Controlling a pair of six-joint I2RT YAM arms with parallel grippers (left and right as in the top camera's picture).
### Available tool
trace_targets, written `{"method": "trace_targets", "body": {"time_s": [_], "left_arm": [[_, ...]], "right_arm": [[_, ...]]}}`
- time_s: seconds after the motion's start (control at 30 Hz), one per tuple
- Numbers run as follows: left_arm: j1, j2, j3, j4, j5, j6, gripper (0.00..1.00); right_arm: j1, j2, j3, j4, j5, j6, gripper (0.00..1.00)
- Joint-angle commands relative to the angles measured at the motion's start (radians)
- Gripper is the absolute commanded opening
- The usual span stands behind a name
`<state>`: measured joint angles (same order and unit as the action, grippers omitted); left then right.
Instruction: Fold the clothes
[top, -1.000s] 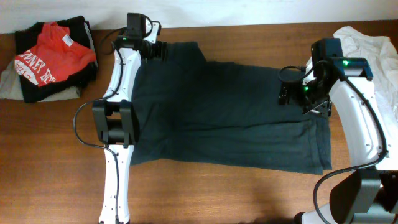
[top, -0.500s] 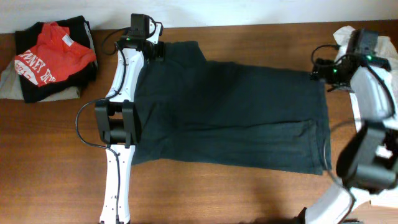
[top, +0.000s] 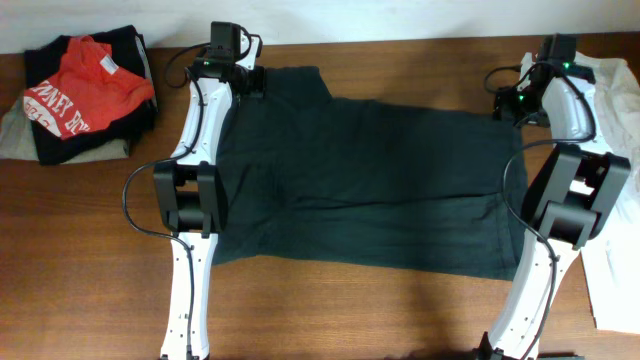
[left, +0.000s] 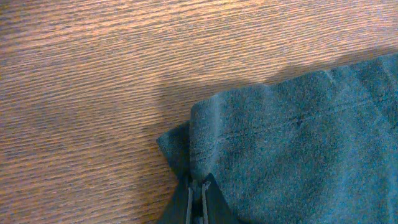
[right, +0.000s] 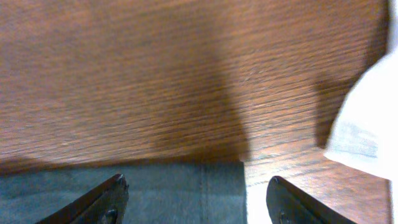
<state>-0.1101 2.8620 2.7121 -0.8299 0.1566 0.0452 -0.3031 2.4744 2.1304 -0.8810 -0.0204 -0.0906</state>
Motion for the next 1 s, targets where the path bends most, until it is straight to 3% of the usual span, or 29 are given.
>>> {"method": "trace_targets", "body": {"time_s": [0.0, 0.1, 0.2, 0.23, 0.3, 0.4, 0.57, 0.97], "left_arm": [[0.001, 0.096, -0.028, -0.019, -0.023, 0.001, 0.00], [0.001, 0.096, -0.028, -0.016, -0.023, 0.001, 0.00], [0.001, 0.096, -0.028, -0.015, -0.023, 0.001, 0.00], [0.001, 0.096, -0.027, -0.010, -0.023, 0.001, 0.00], [0.001, 0.096, -0.014, -0.012, -0.023, 0.001, 0.00], [0.001, 0.088, 0.063, -0.072, -0.022, 0.001, 0.00], [0.011, 0.071, 0.411, -0.395, -0.023, 0.006, 0.00], [0.109, -0.136, 0.427, -0.847, -0.023, 0.016, 0.00]], "right_arm": [[0.008, 0.050, 0.021, 0.010, -0.004, -0.006, 0.74], [0.008, 0.053, 0.021, 0.022, -0.005, -0.006, 0.74], [0.008, 0.053, 0.020, 0.020, -0.005, -0.006, 0.51], [0.008, 0.053, 0.020, 0.018, 0.003, 0.002, 0.32], [0.008, 0.053, 0.020, 0.014, 0.018, 0.020, 0.18], [0.008, 0.051, 0.021, -0.006, 0.036, 0.027, 0.05], [-0.001, 0.026, 0.064, -0.094, 0.111, 0.151, 0.04], [-0.008, -0.224, 0.088, -0.411, 0.074, 0.278, 0.04]]}}
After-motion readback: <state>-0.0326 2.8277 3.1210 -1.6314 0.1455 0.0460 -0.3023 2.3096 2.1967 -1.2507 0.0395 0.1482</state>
